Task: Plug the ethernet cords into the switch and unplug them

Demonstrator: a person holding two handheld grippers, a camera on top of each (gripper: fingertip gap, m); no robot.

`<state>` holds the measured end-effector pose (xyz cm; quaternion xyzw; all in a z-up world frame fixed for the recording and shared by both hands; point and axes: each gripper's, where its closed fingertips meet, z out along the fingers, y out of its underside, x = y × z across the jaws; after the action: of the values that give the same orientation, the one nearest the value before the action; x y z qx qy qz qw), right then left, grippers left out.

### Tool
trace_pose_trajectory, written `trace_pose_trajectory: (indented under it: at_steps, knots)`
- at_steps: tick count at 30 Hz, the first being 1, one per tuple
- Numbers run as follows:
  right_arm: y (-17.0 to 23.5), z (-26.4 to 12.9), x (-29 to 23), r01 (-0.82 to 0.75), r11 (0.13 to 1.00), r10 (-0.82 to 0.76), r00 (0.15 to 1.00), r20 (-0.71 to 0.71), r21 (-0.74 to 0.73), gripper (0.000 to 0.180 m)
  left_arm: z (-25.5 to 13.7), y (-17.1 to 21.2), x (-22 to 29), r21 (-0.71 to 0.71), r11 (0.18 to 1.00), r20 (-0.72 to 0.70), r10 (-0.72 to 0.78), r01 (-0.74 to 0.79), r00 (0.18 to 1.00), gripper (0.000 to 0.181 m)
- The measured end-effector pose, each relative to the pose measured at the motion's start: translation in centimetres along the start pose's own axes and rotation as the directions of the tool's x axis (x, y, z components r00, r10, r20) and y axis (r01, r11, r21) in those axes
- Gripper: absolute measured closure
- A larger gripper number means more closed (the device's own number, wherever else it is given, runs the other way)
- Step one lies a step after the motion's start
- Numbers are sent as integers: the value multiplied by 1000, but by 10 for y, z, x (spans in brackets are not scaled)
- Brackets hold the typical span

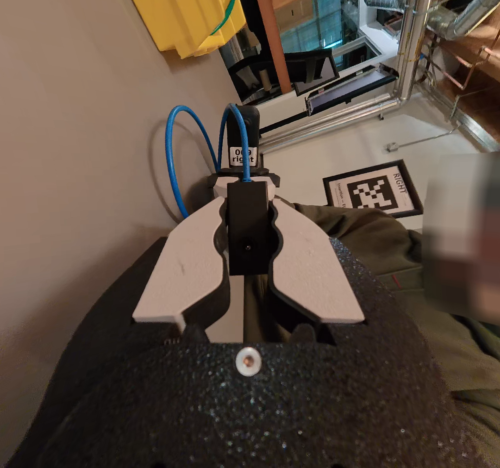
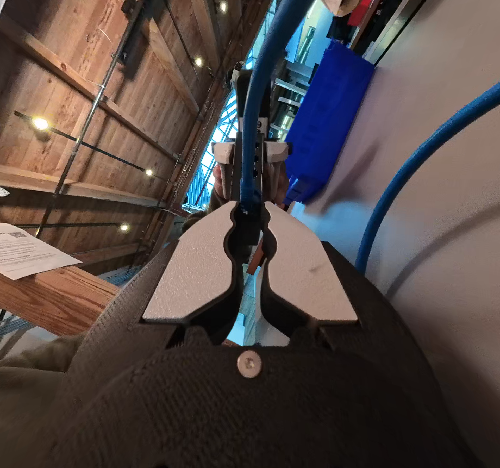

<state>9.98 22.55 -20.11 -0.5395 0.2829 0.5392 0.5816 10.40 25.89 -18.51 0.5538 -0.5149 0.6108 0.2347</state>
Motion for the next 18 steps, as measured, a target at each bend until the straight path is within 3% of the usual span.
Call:
trace_pose_trajectory:
  at_steps: [4, 7, 9, 14, 18]
  knots:
    - [1, 0, -7, -35, 999, 37, 998, 56, -34, 166, -2, 3, 12, -32, 978, 0, 207, -207, 978, 149]
    - [11, -1, -11, -76, 990, 86, 993, 83, -117, 166, -10, 2, 23, -27, 895, 9, 446, -445, 895, 131]
    - [18, -2, -13, -117, 980, 132, 987, 87, -158, 166, -18, -1, 31, -13, 814, 28, 581, -581, 814, 108]
    - [19, -10, -17, -225, 958, 245, 964, 104, -178, 166, -19, 26, 53, -72, 664, -114, 736, -745, 667, 108]
    - [23, -13, -27, -282, 935, 315, 940, 134, -217, 166, -4, 31, 40, -154, 554, -50, 823, -818, 566, 118]
